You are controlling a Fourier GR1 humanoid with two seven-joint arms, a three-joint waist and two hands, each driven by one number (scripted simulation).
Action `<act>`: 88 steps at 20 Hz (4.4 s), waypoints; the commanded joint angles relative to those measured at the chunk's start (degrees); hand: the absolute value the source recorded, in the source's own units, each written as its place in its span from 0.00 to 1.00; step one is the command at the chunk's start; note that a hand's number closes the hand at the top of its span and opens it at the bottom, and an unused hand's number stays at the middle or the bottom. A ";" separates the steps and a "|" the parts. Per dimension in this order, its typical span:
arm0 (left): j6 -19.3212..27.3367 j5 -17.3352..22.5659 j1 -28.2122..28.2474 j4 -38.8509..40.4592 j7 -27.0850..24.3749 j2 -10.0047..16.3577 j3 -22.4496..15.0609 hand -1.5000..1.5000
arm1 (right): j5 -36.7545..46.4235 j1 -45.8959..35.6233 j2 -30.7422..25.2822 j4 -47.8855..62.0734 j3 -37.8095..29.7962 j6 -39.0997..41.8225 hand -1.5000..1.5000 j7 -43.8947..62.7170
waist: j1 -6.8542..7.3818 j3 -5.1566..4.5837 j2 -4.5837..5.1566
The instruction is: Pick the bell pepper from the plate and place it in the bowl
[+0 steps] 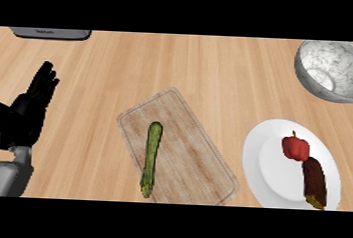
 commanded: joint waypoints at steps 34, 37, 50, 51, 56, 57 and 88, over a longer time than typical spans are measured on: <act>-5.59 -6.62 1.86 -5.70 5.08 -5.12 6.00 0.50 | 28.10 -12.45 14.92 2.75 13.80 -5.24 0.00 3.48 | -0.60 -0.04 -0.23; -7.91 -6.73 2.22 -4.47 3.20 -5.13 8.72 0.50 | 27.86 -9.89 14.74 -0.40 11.80 -4.16 0.00 2.99 | -0.78 -0.05 -0.24; -9.67 -8.46 0.87 -2.26 2.17 -7.12 10.43 0.50 | 32.38 -19.61 19.48 10.23 10.57 -6.20 0.00 4.14 | -0.17 0.00 -0.03; -8.56 -9.12 2.83 -4.42 1.90 -9.04 9.02 0.50 | 30.26 -20.63 17.86 10.05 9.17 -2.59 1.00 5.72 | -0.14 -0.01 -0.07; -9.09 -10.09 2.52 -3.32 1.25 -9.10 8.40 0.50 | 31.95 -20.76 19.81 10.32 9.82 -5.06 1.00 -0.93 | -0.19 -0.01 -0.09; -8.02 -10.32 -2.03 -0.62 3.43 -8.34 9.70 0.50 | 32.38 -19.81 20.99 9.47 10.33 -6.12 1.00 -0.12 | -0.57 -0.02 -0.09; -9.53 -9.32 1.59 -3.65 3.80 -7.72 11.61 0.50 | 67.51 -50.50 17.99 -12.64 23.78 -34.53 1.00 51.75 | -1.64 -0.09 -0.86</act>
